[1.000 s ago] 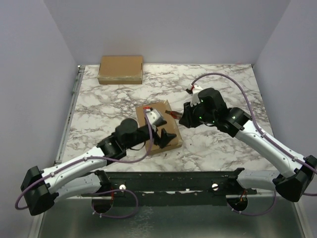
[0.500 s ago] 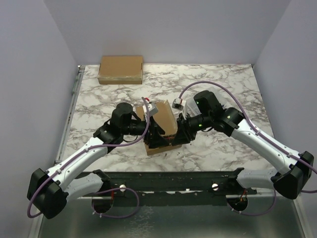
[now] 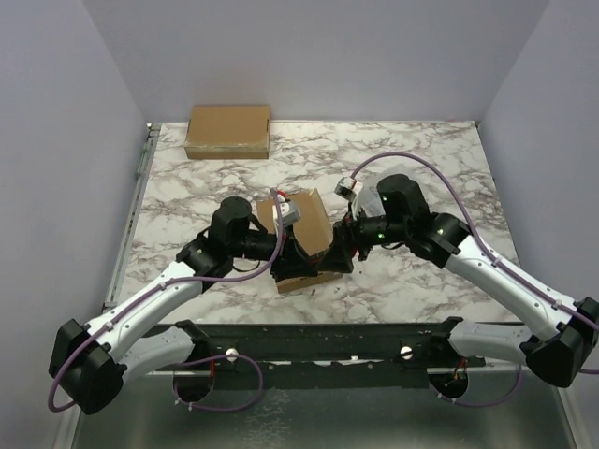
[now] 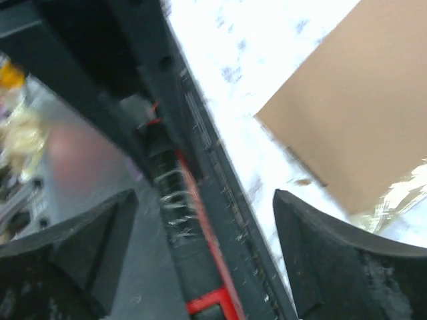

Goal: Unpack the express box
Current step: Cut the express box at the center of the board.

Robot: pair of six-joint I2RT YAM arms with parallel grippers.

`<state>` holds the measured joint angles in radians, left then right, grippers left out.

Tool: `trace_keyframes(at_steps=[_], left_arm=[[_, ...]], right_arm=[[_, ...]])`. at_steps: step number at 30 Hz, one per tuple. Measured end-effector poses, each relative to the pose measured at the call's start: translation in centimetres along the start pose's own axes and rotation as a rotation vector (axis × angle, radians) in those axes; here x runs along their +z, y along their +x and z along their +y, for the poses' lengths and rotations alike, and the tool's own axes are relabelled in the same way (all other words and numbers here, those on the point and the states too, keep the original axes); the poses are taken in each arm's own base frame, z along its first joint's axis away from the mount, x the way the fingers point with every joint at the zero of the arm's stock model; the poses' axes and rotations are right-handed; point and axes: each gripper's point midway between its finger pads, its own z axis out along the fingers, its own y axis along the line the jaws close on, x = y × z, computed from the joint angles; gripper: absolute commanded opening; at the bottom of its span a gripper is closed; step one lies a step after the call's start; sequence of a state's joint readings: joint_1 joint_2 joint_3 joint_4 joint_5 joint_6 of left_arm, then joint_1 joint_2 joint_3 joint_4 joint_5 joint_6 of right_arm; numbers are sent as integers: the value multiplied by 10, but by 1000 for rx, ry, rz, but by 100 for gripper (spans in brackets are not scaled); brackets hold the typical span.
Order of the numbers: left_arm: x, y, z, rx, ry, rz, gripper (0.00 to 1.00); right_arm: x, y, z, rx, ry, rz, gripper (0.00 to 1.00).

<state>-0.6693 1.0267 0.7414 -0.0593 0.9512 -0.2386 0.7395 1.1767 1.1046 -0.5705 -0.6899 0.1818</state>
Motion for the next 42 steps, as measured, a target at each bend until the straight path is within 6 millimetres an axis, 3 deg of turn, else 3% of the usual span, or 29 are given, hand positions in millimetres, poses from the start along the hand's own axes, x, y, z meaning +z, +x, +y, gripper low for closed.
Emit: trace_keyframes(at_steps=[1, 5, 11, 17, 20, 24, 25, 27, 28, 31, 32, 34, 37, 39, 42], left_arm=[[-1, -4, 2, 14, -23, -20, 0], [-9, -24, 10, 77, -136, -161, 0], [-21, -48, 17, 98, -220, -370, 0], [-17, -61, 16, 66, -180, -444, 0], [-16, -65, 15, 56, -168, -467, 0], [-18, -72, 11, 64, -156, -499, 0], [-18, -74, 10, 66, -153, -508, 0], [-19, -77, 9, 66, -147, -522, 1], [-19, -77, 10, 62, -149, -526, 10], [-19, -80, 7, -30, -129, -548, 65], [-19, -80, 9, -37, -136, -551, 74], [-21, -83, 18, -33, -191, -573, 79], [-37, -79, 54, -68, -413, -612, 86], [-54, -73, 76, -95, -569, -636, 83], [-75, -64, 97, -94, -738, -639, 70]], right_arm=[[3, -8, -13, 31, 72, -62, 100], [-10, -29, -26, 132, 191, -296, 100], [-22, -66, -28, 362, 172, -592, 99], [-1, -97, -27, 427, 44, -659, 80], [5, -106, -19, 414, -31, -669, 61], [-1, -117, 0, 368, -149, -710, 59], [-2, -117, 4, 360, -171, -718, 53], [-3, -117, 9, 342, -211, -724, 9], [-3, -117, 11, 331, -223, -725, 1], [-1, -115, 9, 249, -217, -727, 0], [-1, -116, 8, 246, -208, -728, 0], [1, -118, -6, 291, -125, -725, 0], [-5, -119, -43, 360, 114, -764, 0], [-20, -117, -72, 369, 296, -816, 0], [-37, -114, -108, 312, 527, -842, 0]])
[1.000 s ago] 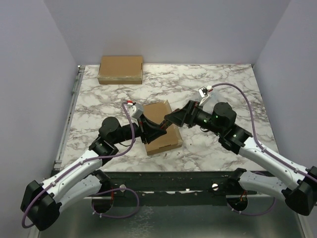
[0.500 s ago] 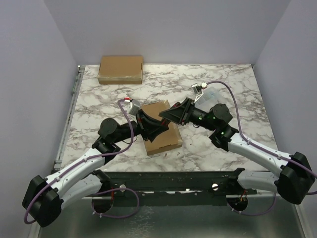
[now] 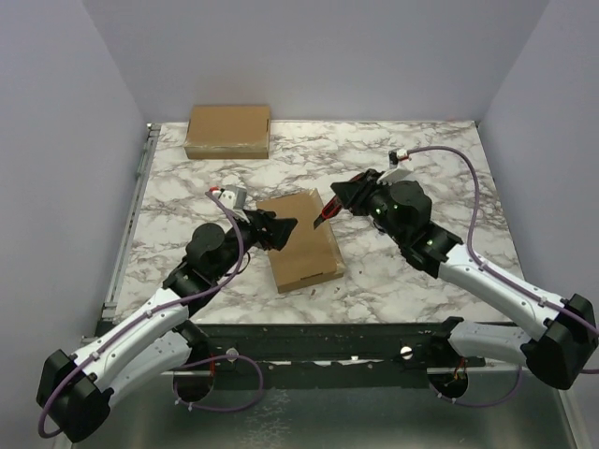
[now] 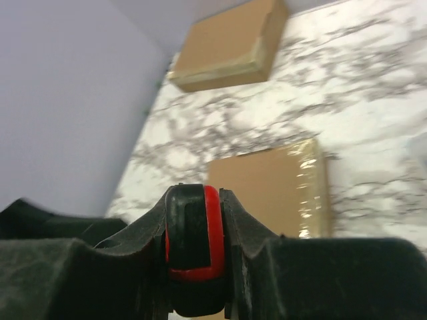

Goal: Unpack the express box
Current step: Cut the express box at the center of the board.

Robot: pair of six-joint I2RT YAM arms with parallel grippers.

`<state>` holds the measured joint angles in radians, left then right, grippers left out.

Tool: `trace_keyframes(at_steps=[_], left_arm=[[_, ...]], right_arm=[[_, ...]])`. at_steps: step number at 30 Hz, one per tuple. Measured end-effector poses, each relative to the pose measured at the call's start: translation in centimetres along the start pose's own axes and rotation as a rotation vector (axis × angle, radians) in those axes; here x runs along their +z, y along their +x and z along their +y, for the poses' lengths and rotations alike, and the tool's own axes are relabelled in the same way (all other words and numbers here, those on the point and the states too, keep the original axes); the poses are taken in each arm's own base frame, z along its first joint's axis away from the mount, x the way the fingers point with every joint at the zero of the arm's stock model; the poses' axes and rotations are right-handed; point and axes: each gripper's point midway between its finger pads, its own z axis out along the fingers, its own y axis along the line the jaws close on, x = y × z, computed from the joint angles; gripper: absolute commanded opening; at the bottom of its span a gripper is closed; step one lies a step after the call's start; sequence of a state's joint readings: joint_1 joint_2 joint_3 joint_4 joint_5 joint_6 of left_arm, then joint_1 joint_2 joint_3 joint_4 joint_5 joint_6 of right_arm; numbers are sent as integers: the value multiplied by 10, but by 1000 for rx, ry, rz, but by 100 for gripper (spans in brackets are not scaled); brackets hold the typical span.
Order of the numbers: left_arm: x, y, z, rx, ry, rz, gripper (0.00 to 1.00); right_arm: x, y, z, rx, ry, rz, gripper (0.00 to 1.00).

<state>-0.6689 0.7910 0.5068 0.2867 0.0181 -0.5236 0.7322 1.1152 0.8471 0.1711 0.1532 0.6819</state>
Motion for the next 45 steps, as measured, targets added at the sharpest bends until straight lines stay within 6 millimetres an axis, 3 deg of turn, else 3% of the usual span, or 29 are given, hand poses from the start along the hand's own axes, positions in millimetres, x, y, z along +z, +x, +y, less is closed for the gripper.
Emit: trace_keyframes(at_steps=[3, 6, 12, 22, 26, 45], left_arm=[[1, 12, 5, 68, -1, 49, 68], [5, 41, 1, 149, 32, 142, 71], [-7, 119, -51, 391, 230, 328, 70], [8, 185, -24, 639, 215, 459, 66], [14, 192, -20, 678, 215, 458, 66], [25, 186, -13, 729, 165, 408, 65]], right_arm=[[14, -6, -23, -126, 121, -16, 0], [27, -5, -36, -263, 177, 0, 0], [33, 8, -55, -424, 197, 33, 0], [49, 32, -76, -496, 229, 84, 0], [53, 41, -83, -508, 239, 105, 0], [61, 48, -90, -514, 257, 111, 0]])
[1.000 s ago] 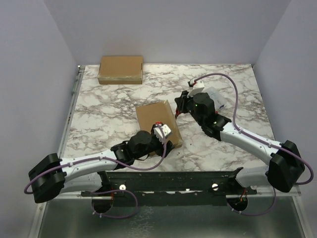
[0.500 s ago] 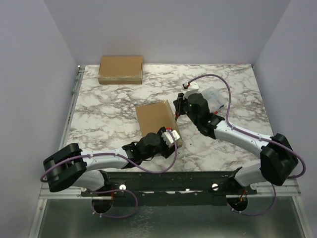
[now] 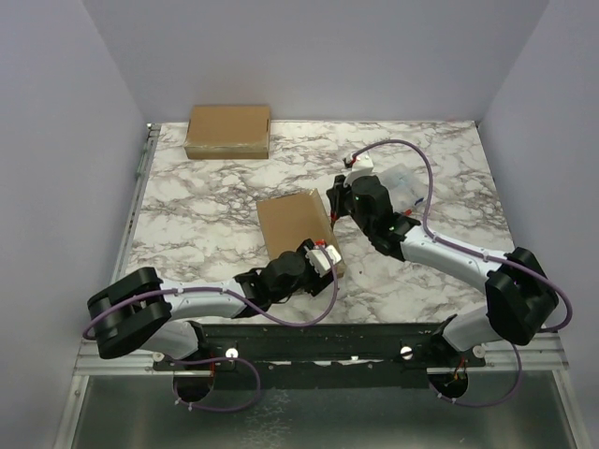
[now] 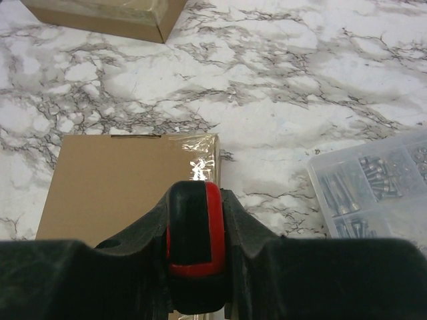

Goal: Unpack the express box
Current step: Cut the express box at the center of the board.

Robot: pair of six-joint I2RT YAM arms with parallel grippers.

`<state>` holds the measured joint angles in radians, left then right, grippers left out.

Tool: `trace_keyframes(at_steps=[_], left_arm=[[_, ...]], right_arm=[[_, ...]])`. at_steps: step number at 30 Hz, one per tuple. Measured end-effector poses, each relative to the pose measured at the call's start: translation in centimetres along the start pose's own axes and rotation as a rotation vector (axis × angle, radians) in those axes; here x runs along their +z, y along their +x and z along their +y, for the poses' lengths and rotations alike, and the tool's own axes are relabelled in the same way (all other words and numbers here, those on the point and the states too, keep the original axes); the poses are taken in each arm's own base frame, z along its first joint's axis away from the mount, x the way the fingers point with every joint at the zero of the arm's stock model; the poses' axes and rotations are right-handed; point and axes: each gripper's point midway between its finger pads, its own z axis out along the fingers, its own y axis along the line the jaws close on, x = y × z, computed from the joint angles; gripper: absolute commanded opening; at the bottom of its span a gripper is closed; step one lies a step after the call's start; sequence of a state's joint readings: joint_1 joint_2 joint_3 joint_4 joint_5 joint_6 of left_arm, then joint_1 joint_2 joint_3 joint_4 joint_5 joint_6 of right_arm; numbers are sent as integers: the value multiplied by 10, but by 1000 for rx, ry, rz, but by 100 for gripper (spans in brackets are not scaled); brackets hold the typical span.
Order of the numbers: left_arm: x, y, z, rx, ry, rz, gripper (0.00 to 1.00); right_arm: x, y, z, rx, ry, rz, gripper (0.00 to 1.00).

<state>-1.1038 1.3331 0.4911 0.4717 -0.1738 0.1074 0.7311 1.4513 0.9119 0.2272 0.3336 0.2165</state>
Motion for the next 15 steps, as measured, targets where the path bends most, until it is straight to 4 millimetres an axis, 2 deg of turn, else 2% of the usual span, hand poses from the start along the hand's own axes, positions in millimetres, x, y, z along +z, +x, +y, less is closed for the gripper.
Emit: trace_keyframes(at_steps=[8, 15], left_arm=[[8, 19, 4, 28, -74, 52, 64], [11, 21, 11, 16, -141, 39, 63]], right_arm=[[4, 0, 1, -5, 27, 1, 0], [1, 0, 10, -20, 41, -5, 0]])
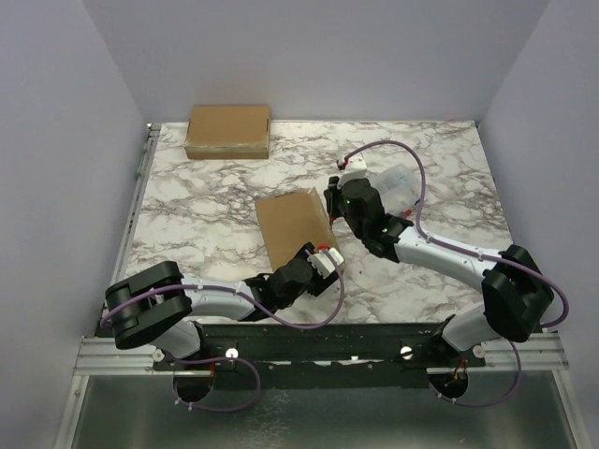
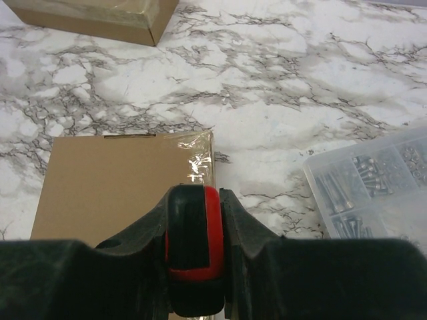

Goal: Unpack the express box
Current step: Cut the express box at the center of the board.

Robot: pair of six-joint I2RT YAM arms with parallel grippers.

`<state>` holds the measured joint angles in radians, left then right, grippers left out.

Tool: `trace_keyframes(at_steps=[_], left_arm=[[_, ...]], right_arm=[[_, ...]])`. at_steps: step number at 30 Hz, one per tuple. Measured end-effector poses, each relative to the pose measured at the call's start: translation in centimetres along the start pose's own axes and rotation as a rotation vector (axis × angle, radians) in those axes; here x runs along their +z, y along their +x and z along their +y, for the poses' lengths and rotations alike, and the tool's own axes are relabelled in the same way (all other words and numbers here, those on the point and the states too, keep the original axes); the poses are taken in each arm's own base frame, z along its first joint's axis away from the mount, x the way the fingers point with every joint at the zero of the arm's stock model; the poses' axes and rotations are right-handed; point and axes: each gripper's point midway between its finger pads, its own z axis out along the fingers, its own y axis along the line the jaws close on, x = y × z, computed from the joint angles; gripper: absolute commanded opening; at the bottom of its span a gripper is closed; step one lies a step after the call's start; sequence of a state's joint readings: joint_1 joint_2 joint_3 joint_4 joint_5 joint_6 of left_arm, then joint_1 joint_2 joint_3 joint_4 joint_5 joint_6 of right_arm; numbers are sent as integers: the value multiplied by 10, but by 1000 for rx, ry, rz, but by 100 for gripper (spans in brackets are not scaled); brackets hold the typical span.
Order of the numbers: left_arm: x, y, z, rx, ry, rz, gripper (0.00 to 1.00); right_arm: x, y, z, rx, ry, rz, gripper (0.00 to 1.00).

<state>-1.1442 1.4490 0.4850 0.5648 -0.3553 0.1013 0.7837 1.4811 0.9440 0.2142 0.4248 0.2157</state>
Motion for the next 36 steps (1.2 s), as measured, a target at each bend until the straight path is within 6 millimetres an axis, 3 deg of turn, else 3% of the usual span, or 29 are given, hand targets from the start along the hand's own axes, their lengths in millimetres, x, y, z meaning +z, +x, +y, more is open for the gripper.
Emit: trace_keyframes(at_steps=[24, 36], left_arm=[[-2, 5, 5, -103, -52, -31, 62], [-4, 6, 6, -135, -71, -38, 61]], right_arm=[[-26, 11, 4, -17, 8, 73, 0], [-36, 26, 9, -45, 34, 245, 0]])
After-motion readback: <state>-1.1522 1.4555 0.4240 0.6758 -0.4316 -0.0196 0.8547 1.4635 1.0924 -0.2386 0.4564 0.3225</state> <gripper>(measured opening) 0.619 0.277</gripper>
